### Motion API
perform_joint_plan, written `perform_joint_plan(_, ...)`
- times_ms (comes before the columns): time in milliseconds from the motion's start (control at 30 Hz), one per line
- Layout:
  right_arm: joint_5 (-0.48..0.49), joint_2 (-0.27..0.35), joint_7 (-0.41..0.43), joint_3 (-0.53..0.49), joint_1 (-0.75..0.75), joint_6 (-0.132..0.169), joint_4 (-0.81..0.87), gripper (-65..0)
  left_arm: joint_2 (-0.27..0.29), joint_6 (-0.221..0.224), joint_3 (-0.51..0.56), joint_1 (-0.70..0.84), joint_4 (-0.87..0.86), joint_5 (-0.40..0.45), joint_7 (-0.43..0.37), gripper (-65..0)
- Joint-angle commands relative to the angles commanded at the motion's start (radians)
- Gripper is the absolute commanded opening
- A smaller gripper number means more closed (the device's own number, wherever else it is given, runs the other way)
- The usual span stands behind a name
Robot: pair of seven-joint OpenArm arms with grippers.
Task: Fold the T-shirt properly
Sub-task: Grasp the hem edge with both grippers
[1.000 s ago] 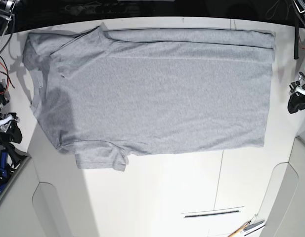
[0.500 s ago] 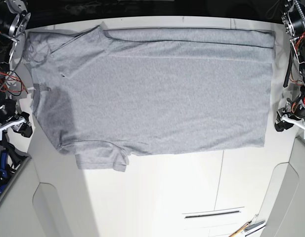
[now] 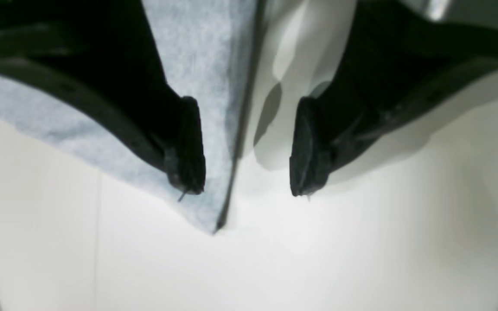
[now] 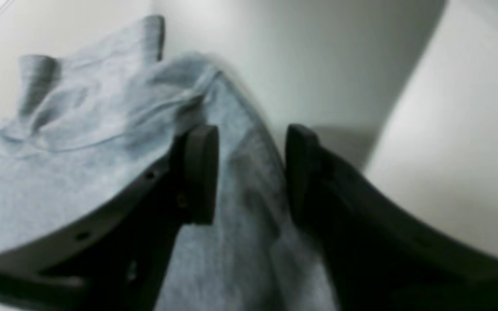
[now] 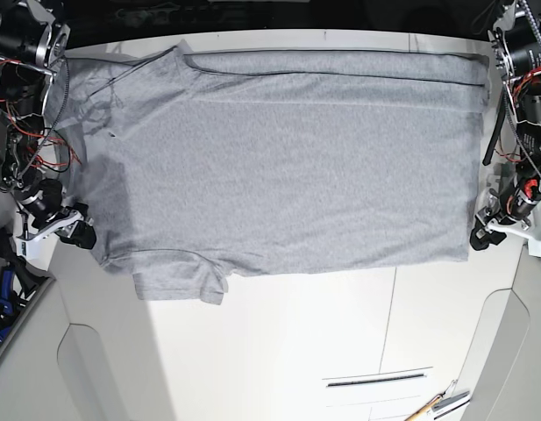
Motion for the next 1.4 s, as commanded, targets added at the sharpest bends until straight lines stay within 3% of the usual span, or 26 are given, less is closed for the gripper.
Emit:
perform_joint_plan(433,0.012,-0.016,0.0,0.0,0.0,0.006,0.0,-39.3,0.025,0.0,0.01,0.0,0.0,0.006,0.023,-29.6)
perform_joint_plan(733,0.01,-0.016,-0.01,0.0,0.033,0.006,0.0,-39.3,0.032,0.0,0.114,-0.011,0.0,0.007,0.022,-29.6)
perform_joint_plan(867,0.01,-0.015,-0.008,0.0,0.033,0.006,0.0,-39.3,0.032,0.0,0.114,-0.011,0.0,0.007,0.022,-41.5)
perform_joint_plan(1067,0.01,-0.011,-0.008,0.0,0.033,0.007,0.0,-39.3,0.032,0.0,0.114,-0.011,0.0,0.007,0.022,-44.8)
perform_joint_plan(1267,0.011,-0.013,-0.008,-0.029,0.033,0.007,0.0,-39.3,0.032,0.0,0.114,-0.011,0.0,0.007,0.022,-65.0)
perform_joint_plan(1400,0.011,-0.013,-0.008,-0.122,0.033,0.007,0.0,-39.3,0.032,0.0,0.114,-0.011,0.0,0.007,0.023,-65.0)
